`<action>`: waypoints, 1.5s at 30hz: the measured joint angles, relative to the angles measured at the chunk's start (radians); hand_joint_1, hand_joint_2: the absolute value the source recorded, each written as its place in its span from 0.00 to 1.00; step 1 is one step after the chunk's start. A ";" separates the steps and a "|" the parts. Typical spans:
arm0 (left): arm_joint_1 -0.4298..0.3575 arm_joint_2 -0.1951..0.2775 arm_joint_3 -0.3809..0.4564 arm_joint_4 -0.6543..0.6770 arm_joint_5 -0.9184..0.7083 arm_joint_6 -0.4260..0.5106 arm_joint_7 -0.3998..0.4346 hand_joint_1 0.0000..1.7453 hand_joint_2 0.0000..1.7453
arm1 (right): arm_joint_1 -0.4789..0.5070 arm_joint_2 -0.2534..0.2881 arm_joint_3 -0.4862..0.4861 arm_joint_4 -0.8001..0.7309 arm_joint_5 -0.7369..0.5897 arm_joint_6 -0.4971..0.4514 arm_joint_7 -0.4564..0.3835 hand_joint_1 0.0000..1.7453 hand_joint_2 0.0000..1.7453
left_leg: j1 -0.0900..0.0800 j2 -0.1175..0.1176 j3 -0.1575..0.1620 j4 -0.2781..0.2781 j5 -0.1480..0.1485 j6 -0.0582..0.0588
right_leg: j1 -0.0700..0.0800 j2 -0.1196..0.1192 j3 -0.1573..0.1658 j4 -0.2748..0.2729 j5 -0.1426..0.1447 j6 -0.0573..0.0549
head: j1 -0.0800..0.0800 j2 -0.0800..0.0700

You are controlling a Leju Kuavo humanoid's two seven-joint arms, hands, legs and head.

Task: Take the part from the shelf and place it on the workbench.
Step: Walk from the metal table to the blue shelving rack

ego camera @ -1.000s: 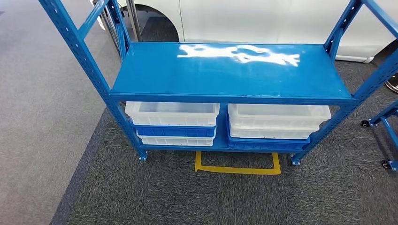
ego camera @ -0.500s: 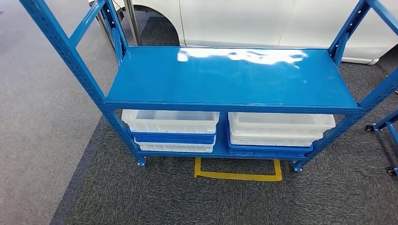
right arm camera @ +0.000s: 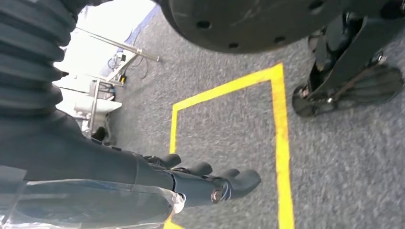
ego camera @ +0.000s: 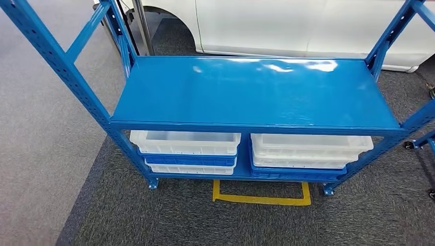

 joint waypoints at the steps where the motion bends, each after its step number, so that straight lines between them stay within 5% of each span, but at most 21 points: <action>1: 0.001 -0.002 0.000 -0.004 0.000 0.000 0.000 0.00 0.00 | -0.001 -0.001 -0.001 -0.002 0.000 0.000 0.000 0.00 1.00 | 0.003 0.000 0.009 -0.011 -0.002 0.004 | 0.001 -0.001 0.003 0.002 -0.005 0.005 | 0.000 0.000; 3: 0.002 -0.007 0.000 -0.011 0.000 -0.001 0.000 0.00 0.00 | -0.004 -0.002 -0.004 -0.005 0.000 0.000 0.000 0.00 1.00 | 0.010 0.001 0.030 -0.032 -0.004 0.011 | 0.002 -0.001 -0.022 0.065 -0.035 0.012 | 0.002 0.000; 5: 0.000 -0.010 0.000 -0.017 -0.001 -0.001 0.002 0.00 0.00 | -0.005 -0.003 -0.009 -0.005 0.000 -0.001 0.000 0.00 1.00 | 0.009 0.003 0.043 -0.037 -0.011 0.019 | 0.000 -0.001 -0.101 0.198 -0.079 0.017 | 0.003 0.000; 6: 0.000 -0.011 0.000 -0.019 -0.002 -0.001 0.003 0.00 0.00 | -0.005 -0.004 -0.012 -0.005 0.001 -0.001 0.000 0.00 0.75 | 0.008 0.003 0.049 -0.037 -0.016 0.022 | -0.001 -0.001 -0.142 0.252 -0.087 0.019 | 0.003 0.000; 8: 0.001 -0.015 0.000 -0.023 -0.003 -0.001 0.005 0.00 0.00 | -0.006 -0.004 -0.017 -0.005 0.004 -0.001 0.000 0.00 0.25 | 0.008 0.001 0.065 -0.036 -0.028 0.021 | -0.002 -0.001 -0.179 0.264 -0.044 0.020 | 0.003 0.000; 9: 0.002 -0.019 0.000 -0.027 -0.004 -0.002 0.007 0.00 0.00 | -0.006 -0.004 -0.019 -0.005 0.007 -0.001 0.000 0.00 0.25 | 0.008 -0.001 0.075 -0.035 -0.036 0.019 | -0.003 -0.001 -0.171 0.217 0.005 0.019 | 0.003 0.000; 10: 0.003 -0.023 0.000 -0.031 -0.004 -0.004 0.009 0.00 0.00 | -0.006 -0.004 -0.021 -0.005 0.011 -0.002 0.000 0.00 0.50 | 0.008 -0.001 0.084 -0.033 -0.044 0.016 | -0.003 -0.001 -0.154 0.155 0.052 0.017 | 0.003 0.000; 12: 0.004 -0.031 0.000 -0.045 -0.004 -0.009 0.016 0.00 0.00 | -0.009 -0.004 -0.026 -0.004 0.021 -0.002 -0.001 0.00 1.00 | 0.005 -0.002 0.093 -0.027 -0.060 0.005 | 0.001 -0.002 -0.122 0.063 0.099 0.010 | 0.002 0.000; 16: 0.000 -0.050 0.000 -0.085 -0.005 -0.024 0.047 0.00 0.00 | -0.018 -0.004 -0.048 -0.002 0.047 0.003 -0.005 0.00 1.00 | 0.003 0.001 0.097 -0.025 -0.071 -0.015 | 0.002 0.000 -0.109 0.030 0.092 -0.008 | 0.001 0.000; 18: -0.003 -0.055 0.000 -0.096 -0.008 -0.026 0.056 0.00 0.00 | -0.019 -0.004 -0.057 -0.001 0.053 0.007 -0.006 0.00 1.00 | 0.005 0.001 0.081 0.020 -0.102 -0.027 | -0.003 -0.003 -0.101 0.020 0.093 -0.017 | 0.001 0.000; 20: -0.002 -0.059 0.000 -0.102 -0.009 -0.027 0.061 0.00 0.50 | -0.021 -0.003 -0.063 0.000 0.054 0.009 -0.006 0.00 1.00 | 0.009 0.001 0.020 0.140 -0.160 -0.037 | -0.004 -0.006 -0.097 0.017 0.091 -0.025 | 0.000 0.000; 22: 0.001 -0.060 0.001 -0.105 -0.009 -0.027 0.063 0.00 1.00 | -0.022 -0.003 -0.066 0.001 0.056 0.010 -0.006 0.00 1.00 | 0.012 0.001 -0.044 0.247 -0.187 -0.043 | -0.003 -0.007 -0.095 0.017 0.087 -0.027 | 0.000 0.000; 24: 0.002 -0.060 0.001 -0.107 -0.009 -0.027 0.064 0.00 1.00 | -0.023 -0.003 -0.070 0.002 0.058 0.010 -0.006 0.00 1.00 | 0.013 0.001 -0.044 0.213 -0.133 -0.041 | -0.003 -0.006 -0.087 0.018 0.083 -0.026 | 0.000 0.000; 26: 0.002 -0.063 0.001 -0.113 -0.010 -0.028 0.066 0.00 1.00 | -0.024 -0.004 -0.072 0.002 0.064 0.011 -0.005 0.00 1.00 | 0.014 0.001 0.008 0.079 -0.054 -0.038 | 0.000 -0.005 -0.077 0.018 0.076 -0.022 | 0.000 0.000; 28: 0.001 -0.075 0.001 -0.130 -0.010 -0.036 0.072 0.00 1.00 | -0.028 -0.004 -0.077 0.003 0.076 0.012 0.002 0.00 1.00 | 0.017 -0.001 0.043 -0.006 -0.024 -0.038 | 0.007 -0.003 -0.074 0.021 0.070 -0.019 | 0.000 0.000; 37: 0.006 -0.111 -0.001 -0.189 0.015 -0.054 0.100 0.00 1.00 | -0.043 -0.006 -0.119 0.004 0.112 0.004 0.006 0.00 1.00 | 0.006 -0.002 0.048 -0.019 -0.030 -0.020 | 0.004 -0.002 -0.072 0.014 0.071 -0.006 | 0.000 0.000; 45: 0.008 -0.115 -0.002 -0.211 0.032 -0.063 0.108 0.00 1.00 | -0.046 -0.006 -0.124 0.009 0.101 0.002 -0.001 0.00 1.00 | 0.004 -0.002 0.048 -0.018 -0.031 -0.017 | 0.002 -0.002 -0.072 0.013 0.071 -0.001 | 0.000 0.000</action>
